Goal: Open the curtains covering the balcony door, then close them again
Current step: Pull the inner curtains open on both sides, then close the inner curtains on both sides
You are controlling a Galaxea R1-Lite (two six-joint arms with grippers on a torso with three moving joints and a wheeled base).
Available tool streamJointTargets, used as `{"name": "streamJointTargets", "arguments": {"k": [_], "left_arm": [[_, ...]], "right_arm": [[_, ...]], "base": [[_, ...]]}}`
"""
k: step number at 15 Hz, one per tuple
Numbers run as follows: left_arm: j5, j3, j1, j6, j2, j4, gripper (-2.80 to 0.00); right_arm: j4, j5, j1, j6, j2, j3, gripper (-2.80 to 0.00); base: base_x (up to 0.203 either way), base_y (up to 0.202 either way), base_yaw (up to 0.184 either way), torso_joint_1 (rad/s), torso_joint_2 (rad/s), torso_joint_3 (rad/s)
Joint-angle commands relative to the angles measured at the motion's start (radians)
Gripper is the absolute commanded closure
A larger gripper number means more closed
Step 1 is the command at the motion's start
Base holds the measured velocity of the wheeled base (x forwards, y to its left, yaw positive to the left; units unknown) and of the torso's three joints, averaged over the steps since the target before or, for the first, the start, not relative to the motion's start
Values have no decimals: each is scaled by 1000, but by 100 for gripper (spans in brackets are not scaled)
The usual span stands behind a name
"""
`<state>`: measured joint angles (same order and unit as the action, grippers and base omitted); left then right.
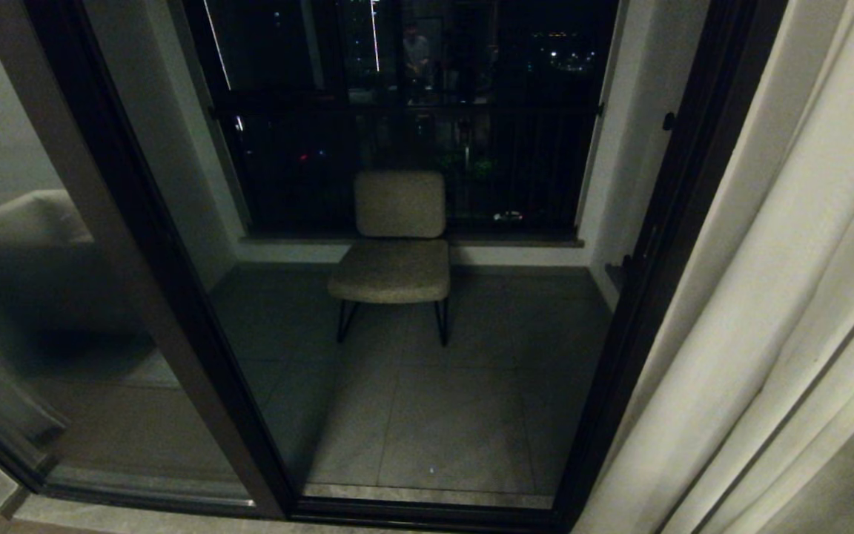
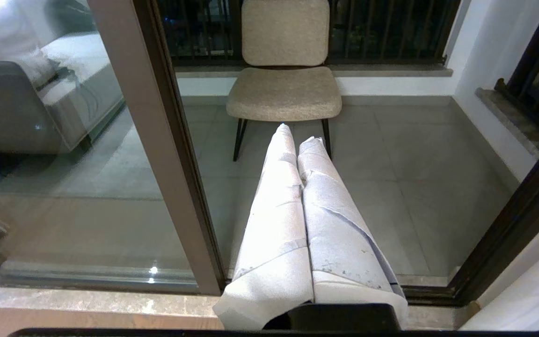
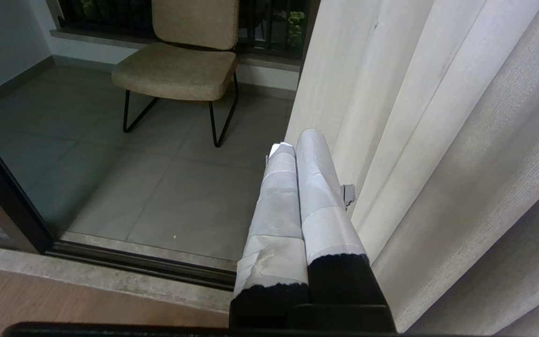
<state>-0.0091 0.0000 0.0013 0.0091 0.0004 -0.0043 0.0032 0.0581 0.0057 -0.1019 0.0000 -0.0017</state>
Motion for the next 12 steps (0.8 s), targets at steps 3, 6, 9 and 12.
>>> {"name": "streamJointTargets", "arguments": {"k": [3, 6, 9, 12], "left_arm": [[0, 0, 0, 0, 0, 0, 0], [0, 0, 0, -1, 0, 0, 0], [0, 0, 0, 0, 0, 0, 0], [0, 0, 0, 0, 0, 0, 0]], "right_arm": [[0, 1, 0, -1, 2, 0, 0], [0, 0, 0, -1, 2, 0, 0], [0, 1, 0, -2, 2, 0, 0], [-1, 0, 0, -3, 6, 0, 0]], "base": [[0, 0, 0, 0, 0, 0], [0, 0, 0, 0, 0, 0], [0, 0, 0, 0, 0, 0], [0, 0, 0, 0, 0, 0]]}}
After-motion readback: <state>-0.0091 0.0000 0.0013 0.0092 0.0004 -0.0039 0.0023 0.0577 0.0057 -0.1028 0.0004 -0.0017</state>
